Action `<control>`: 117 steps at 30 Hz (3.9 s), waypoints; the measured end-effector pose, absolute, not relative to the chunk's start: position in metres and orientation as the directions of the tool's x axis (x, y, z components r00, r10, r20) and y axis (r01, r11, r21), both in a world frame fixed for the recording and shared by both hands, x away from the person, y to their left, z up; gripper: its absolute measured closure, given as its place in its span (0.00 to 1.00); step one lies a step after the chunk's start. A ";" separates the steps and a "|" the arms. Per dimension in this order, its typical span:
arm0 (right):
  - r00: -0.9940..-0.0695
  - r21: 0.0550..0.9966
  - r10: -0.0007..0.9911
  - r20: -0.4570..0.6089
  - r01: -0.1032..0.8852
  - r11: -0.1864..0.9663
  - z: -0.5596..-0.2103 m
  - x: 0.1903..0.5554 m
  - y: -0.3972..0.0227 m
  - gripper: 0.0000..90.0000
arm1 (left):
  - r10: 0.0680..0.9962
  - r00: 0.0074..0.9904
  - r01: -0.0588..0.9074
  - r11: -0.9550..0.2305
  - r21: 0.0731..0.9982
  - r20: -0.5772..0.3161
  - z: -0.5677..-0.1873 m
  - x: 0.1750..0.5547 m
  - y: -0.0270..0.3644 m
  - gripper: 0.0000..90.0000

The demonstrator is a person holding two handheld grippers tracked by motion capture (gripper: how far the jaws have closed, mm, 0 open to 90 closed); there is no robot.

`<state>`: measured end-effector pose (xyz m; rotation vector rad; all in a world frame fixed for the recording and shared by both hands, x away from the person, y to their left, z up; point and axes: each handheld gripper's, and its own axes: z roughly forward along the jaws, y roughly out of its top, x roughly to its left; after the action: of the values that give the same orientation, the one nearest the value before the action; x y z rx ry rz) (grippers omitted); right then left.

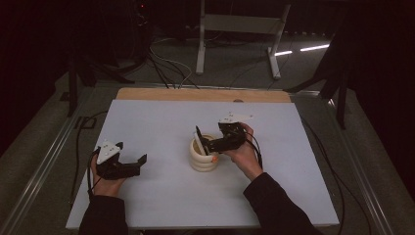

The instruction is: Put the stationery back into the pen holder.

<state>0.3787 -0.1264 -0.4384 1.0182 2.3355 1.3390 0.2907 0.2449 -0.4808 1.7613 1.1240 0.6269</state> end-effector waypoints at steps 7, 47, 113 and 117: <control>-0.702 0.830 0.705 0.100 0.449 0.330 -0.439 0.377 -0.140 0.00 | 0.890 0.451 0.418 -0.153 0.895 -0.058 -0.480 0.291 0.245 0.00; -0.511 0.868 0.859 0.017 0.433 0.241 -0.457 0.333 -0.263 0.00 | 0.903 0.424 0.357 -0.103 0.928 -0.063 -0.465 0.278 0.261 0.00; -0.466 0.930 0.884 0.044 0.342 0.134 -0.481 0.284 -0.319 0.00 | 0.905 0.424 0.320 -0.116 0.940 -0.032 -0.473 0.275 0.263 0.00; -0.469 0.920 0.883 0.034 0.360 0.155 -0.483 0.285 -0.318 0.00 | 0.907 0.419 0.325 -0.112 0.939 -0.037 -0.474 0.275 0.263 0.00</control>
<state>0.2854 -0.3176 -0.4829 1.1785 1.9104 1.2930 0.2755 0.2630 -0.4736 1.6607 1.0928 0.7192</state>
